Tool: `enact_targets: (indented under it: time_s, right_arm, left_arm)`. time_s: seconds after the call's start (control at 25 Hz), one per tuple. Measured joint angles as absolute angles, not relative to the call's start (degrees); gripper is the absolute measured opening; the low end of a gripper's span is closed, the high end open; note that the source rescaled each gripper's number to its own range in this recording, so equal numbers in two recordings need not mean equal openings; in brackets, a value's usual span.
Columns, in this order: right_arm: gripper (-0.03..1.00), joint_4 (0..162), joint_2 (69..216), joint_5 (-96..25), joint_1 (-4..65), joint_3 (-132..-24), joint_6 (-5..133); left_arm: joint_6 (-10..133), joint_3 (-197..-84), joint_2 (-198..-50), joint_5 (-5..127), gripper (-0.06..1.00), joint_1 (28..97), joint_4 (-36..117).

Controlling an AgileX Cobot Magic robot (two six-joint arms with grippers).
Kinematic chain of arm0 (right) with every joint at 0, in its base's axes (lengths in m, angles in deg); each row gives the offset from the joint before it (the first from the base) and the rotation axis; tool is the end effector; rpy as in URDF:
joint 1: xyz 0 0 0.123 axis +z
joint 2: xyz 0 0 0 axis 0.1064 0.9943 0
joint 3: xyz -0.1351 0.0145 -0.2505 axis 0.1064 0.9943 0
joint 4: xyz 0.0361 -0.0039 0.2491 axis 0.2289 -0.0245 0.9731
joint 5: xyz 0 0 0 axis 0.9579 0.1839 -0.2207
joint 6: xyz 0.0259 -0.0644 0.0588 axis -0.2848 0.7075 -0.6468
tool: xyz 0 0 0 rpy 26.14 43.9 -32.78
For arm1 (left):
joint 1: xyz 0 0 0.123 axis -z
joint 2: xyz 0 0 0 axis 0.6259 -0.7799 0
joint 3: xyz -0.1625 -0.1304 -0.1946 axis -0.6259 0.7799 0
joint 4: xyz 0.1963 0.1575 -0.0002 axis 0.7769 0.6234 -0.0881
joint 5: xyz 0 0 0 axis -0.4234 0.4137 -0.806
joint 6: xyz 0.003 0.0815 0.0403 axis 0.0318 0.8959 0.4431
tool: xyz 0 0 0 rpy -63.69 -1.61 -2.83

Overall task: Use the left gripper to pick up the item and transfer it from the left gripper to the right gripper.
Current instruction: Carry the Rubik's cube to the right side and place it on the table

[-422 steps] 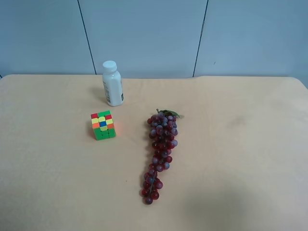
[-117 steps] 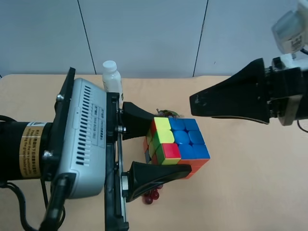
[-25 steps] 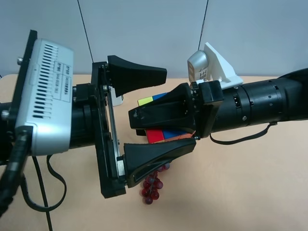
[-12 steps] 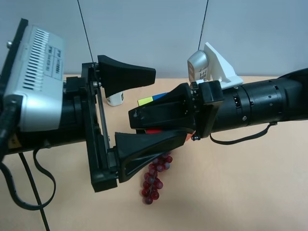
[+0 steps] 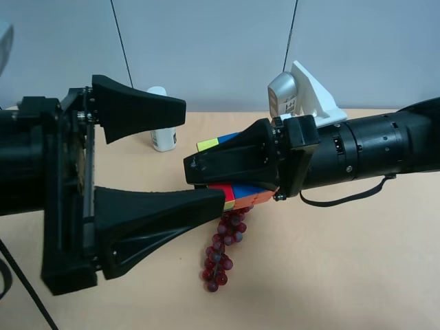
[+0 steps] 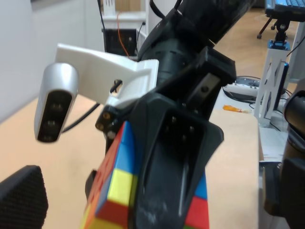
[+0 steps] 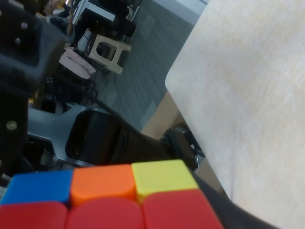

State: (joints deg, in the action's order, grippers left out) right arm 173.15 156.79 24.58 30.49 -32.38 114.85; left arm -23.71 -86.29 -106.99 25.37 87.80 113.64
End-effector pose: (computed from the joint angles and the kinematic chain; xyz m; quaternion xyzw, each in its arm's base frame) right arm 0.1871 0.1769 0.2218 -0.1898 0.7365 0.6370 0.1257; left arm 0.0937 -0.1708 0.2780 0.4648 0.5910 -0.4063 0.5192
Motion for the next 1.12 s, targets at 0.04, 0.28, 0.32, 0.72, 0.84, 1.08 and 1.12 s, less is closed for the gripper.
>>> enact_targets:
  time_s: [0.04,0.28,0.32,0.72,0.84,1.08,1.12]
  right_arm:
    - [0.01,173.1,156.8,24.6,30.5,-32.4,114.9]
    - [0.01,173.1,156.8,24.6,30.5,-32.4,114.9]
    - [0.01,173.1,156.8,24.6,30.5,-32.4,114.9]
    - [0.01,173.1,156.8,24.6,30.5,-32.4,114.9]
    - [0.01,173.1,156.8,24.6,30.5,-32.4,114.9]
    - [0.01,173.1,156.8,24.6,30.5,-32.4,114.9]
    - [0.01,173.1,156.8,24.6,30.5,-32.4,114.9]
  left_arm:
    - [-27.3,-86.3,-105.9,26.5,0.99,87.8,115.8]
    - [-48.7,-86.3,-100.6,32.1,0.99,87.8,134.1]
    - [-52.5,-86.3,-100.1,32.4,0.99,87.8,136.9]
    - [-73.4,-86.3,-94.9,29.9,1.00,87.8,152.8]
    - [-73.5,-86.3,-93.2,29.8,1.00,87.8,152.9]
    - [-73.5,-86.3,-90.0,34.1,1.00,87.8,153.1]
    - [-73.5,-86.3,-89.6,35.4,0.99,87.8,153.1]
